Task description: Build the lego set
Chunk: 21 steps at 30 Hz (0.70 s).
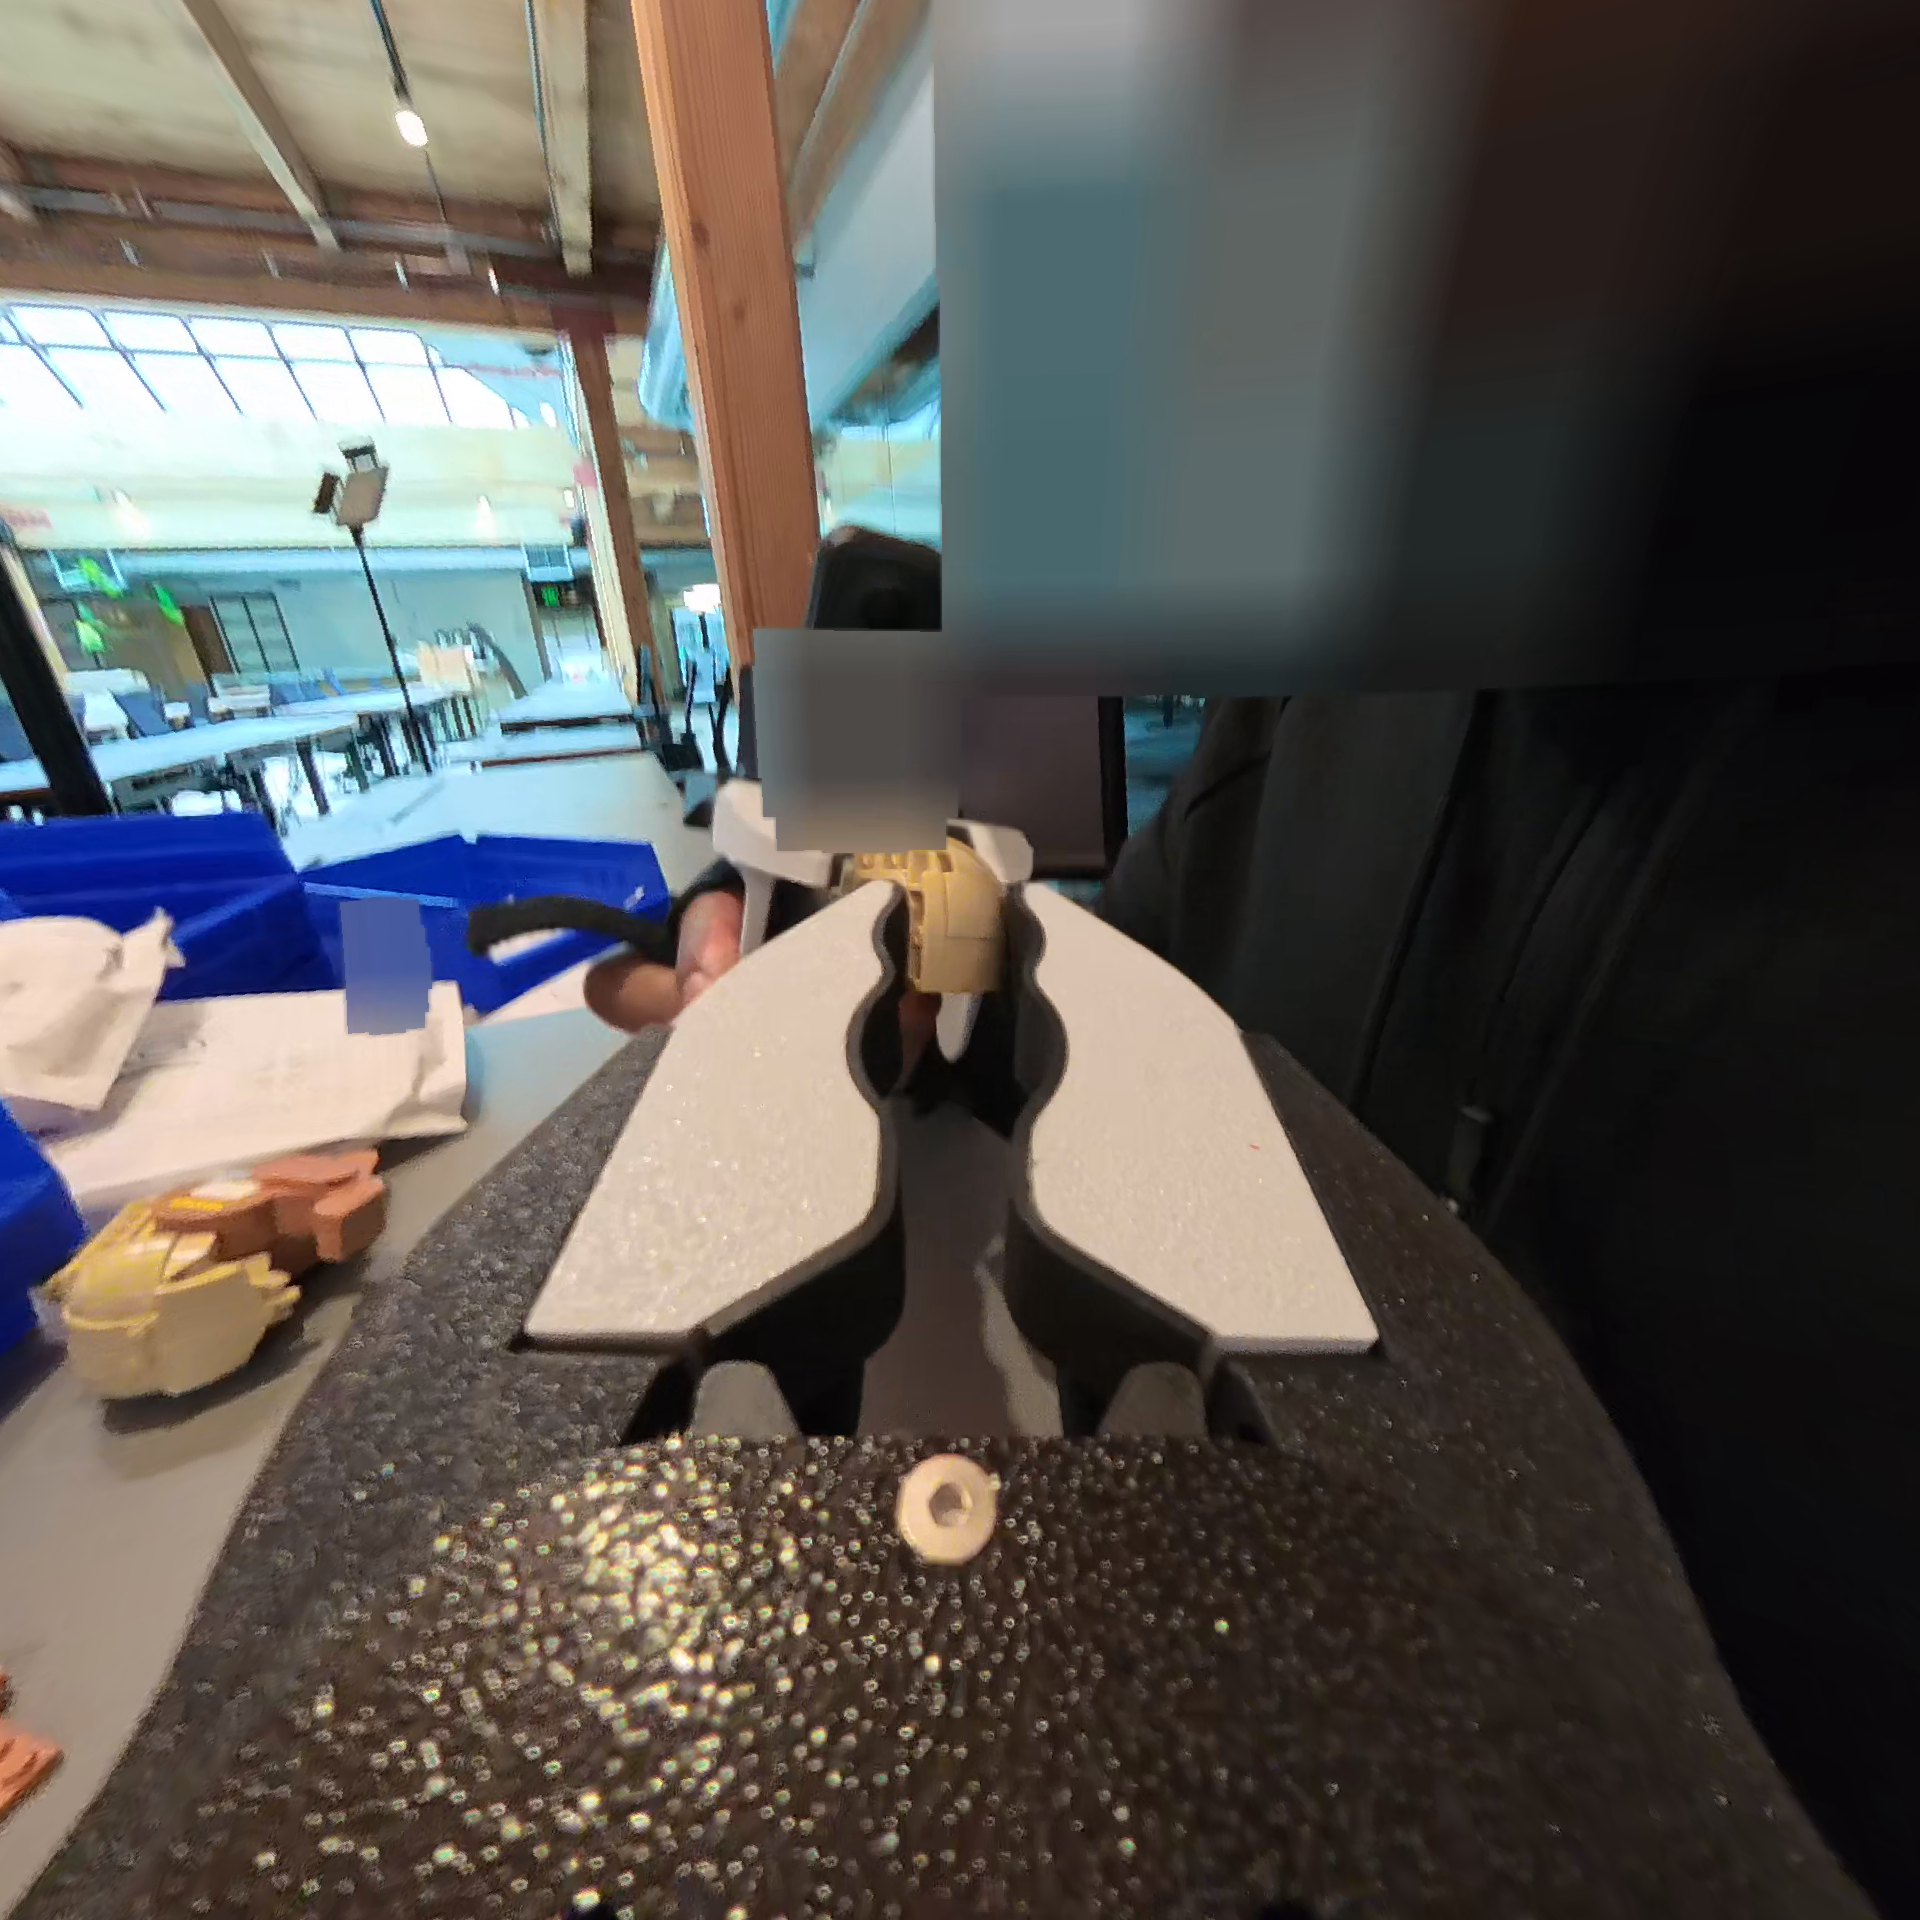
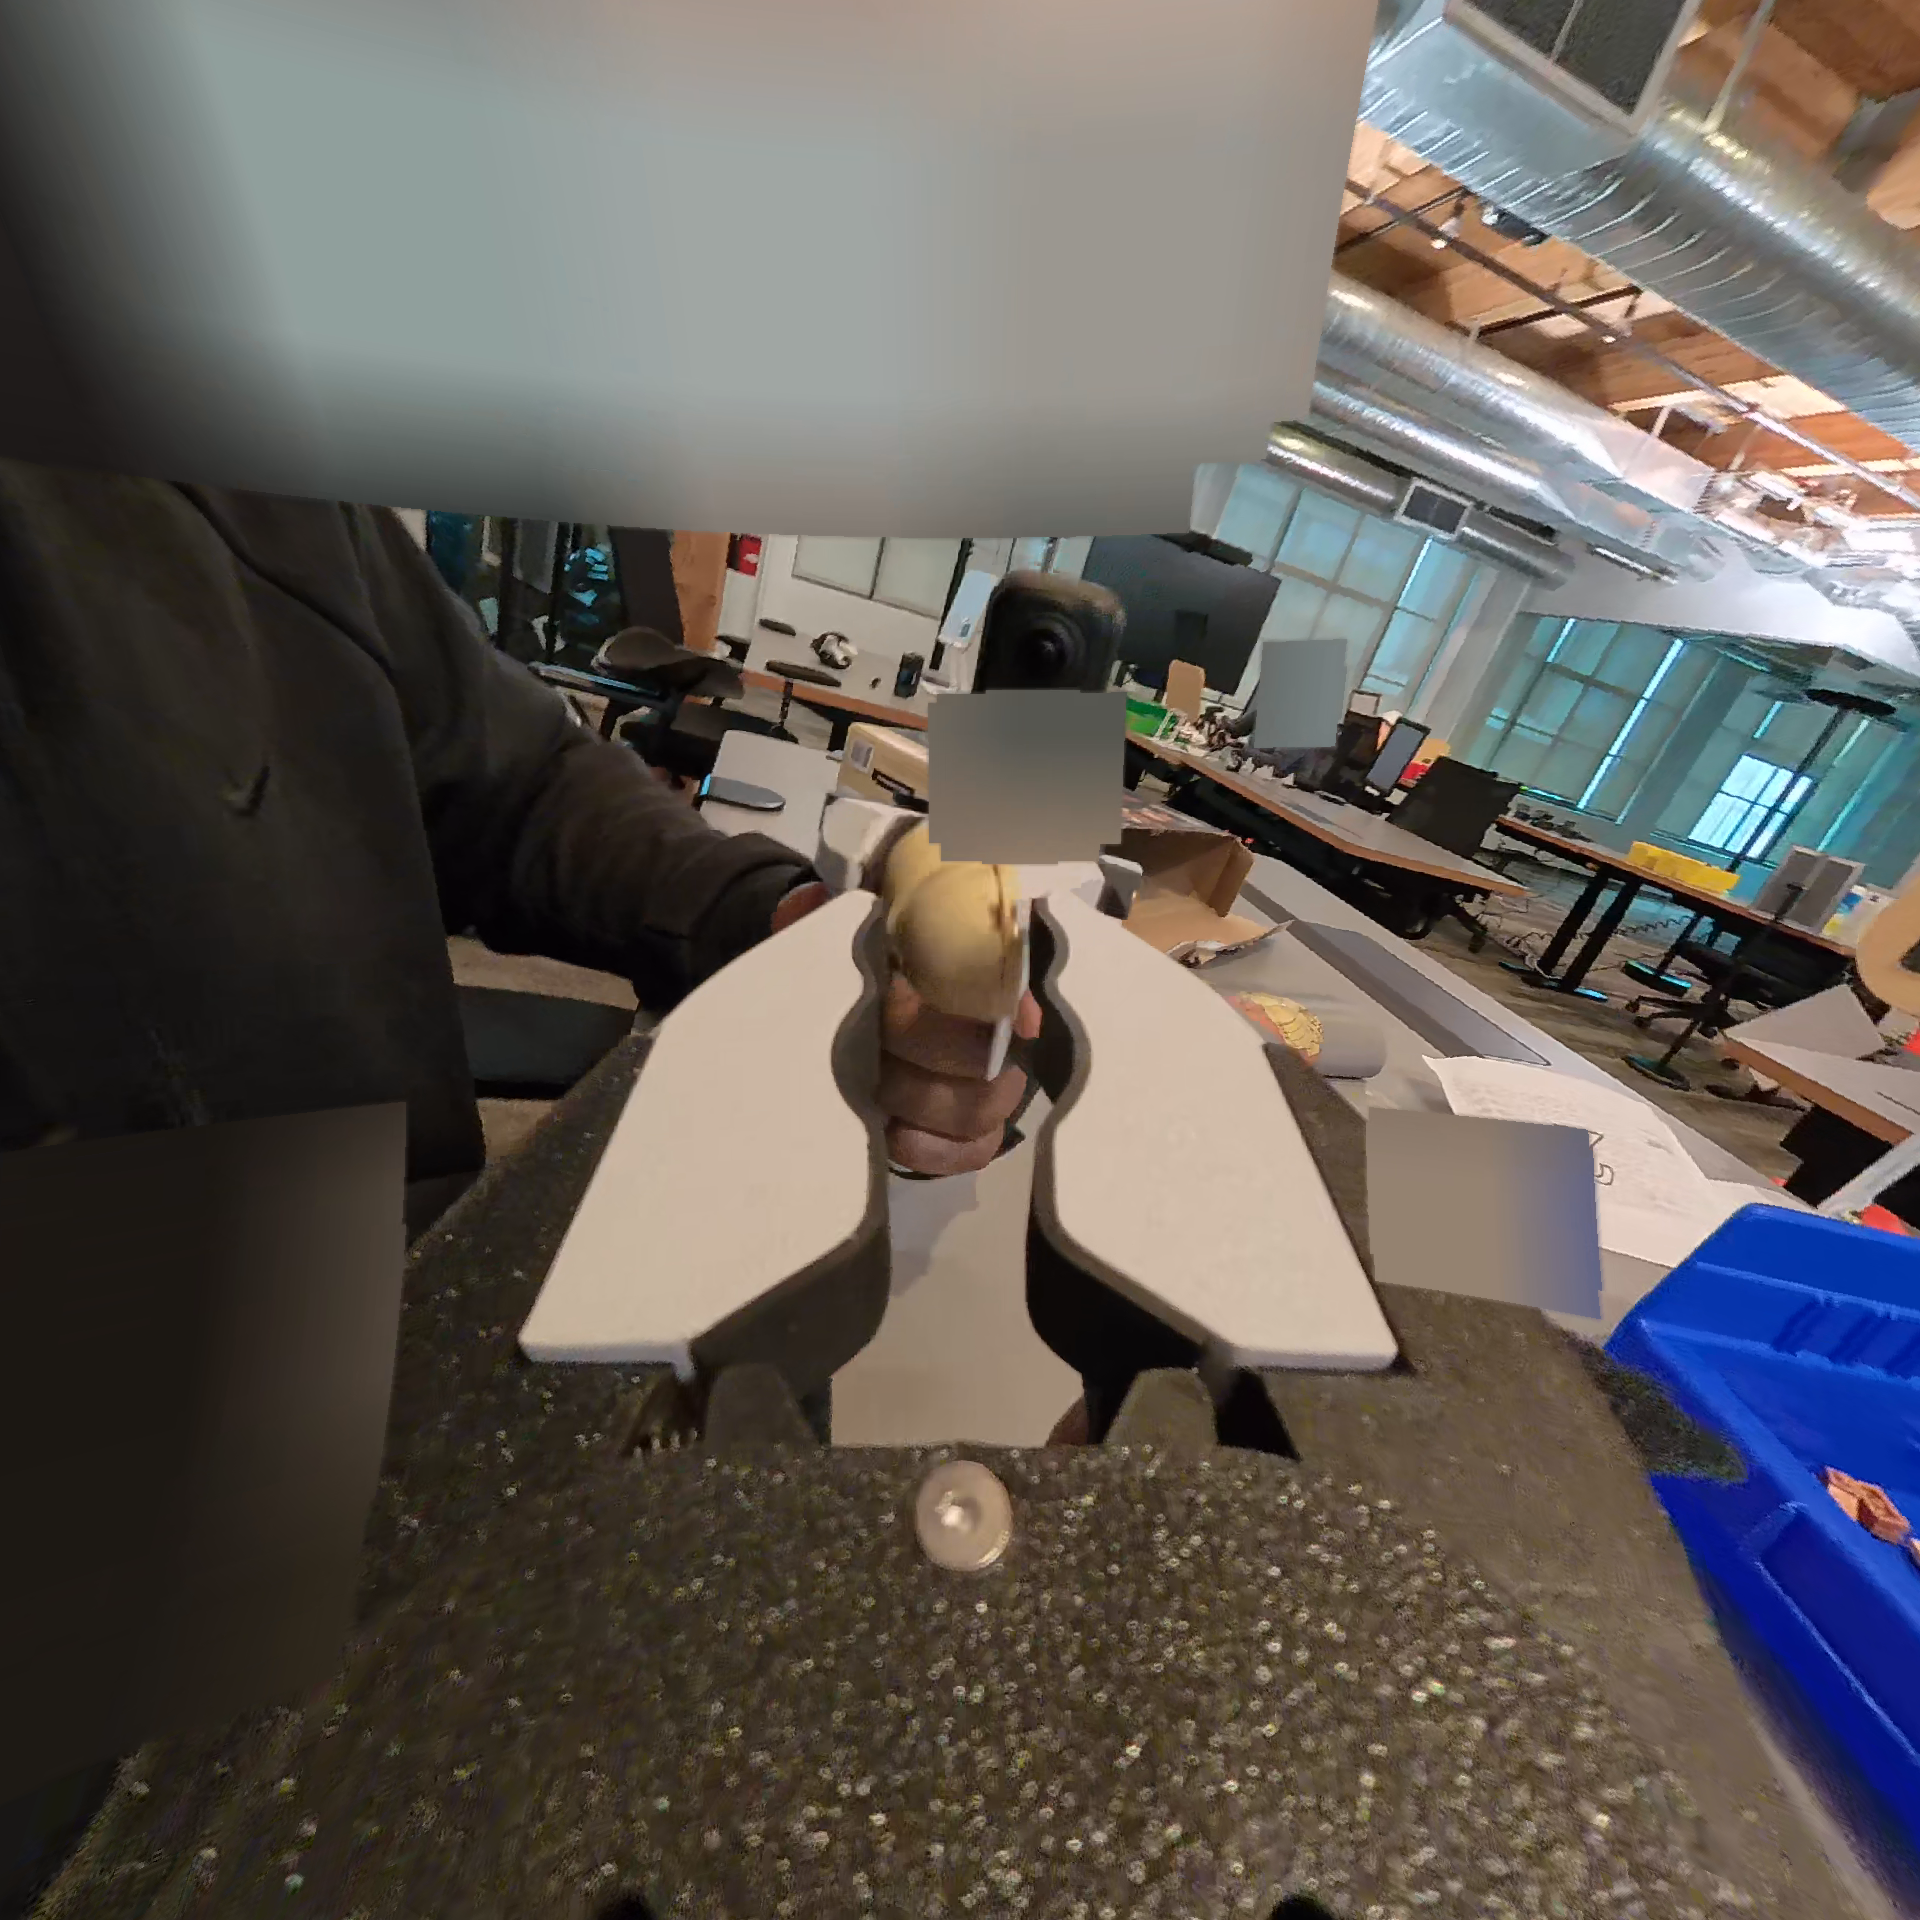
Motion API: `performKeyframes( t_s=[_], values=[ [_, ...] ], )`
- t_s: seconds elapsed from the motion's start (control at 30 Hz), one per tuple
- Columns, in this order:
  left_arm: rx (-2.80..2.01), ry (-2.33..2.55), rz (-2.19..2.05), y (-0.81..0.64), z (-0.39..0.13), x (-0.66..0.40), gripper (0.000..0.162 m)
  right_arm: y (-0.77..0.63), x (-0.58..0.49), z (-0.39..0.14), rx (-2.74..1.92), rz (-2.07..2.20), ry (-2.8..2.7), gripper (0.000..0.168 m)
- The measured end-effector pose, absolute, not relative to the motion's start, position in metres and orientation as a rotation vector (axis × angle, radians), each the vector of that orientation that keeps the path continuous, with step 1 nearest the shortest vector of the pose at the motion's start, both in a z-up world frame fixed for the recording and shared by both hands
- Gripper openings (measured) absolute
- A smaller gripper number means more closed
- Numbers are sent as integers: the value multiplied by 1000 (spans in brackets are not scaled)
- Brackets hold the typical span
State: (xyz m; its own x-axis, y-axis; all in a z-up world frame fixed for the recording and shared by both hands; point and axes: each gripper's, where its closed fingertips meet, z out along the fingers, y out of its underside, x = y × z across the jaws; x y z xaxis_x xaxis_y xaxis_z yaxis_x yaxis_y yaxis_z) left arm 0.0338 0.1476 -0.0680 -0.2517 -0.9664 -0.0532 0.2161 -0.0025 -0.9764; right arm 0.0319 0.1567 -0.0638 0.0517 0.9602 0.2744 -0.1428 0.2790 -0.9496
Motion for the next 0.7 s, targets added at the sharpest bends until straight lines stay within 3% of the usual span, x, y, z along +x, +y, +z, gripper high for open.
performKeyframes(
  t_s=[0.7],
  values=[
    [-854,1035,-1534,118,-62,45,17,130,47,-61,-908,1238,-946,23]
  ],
)
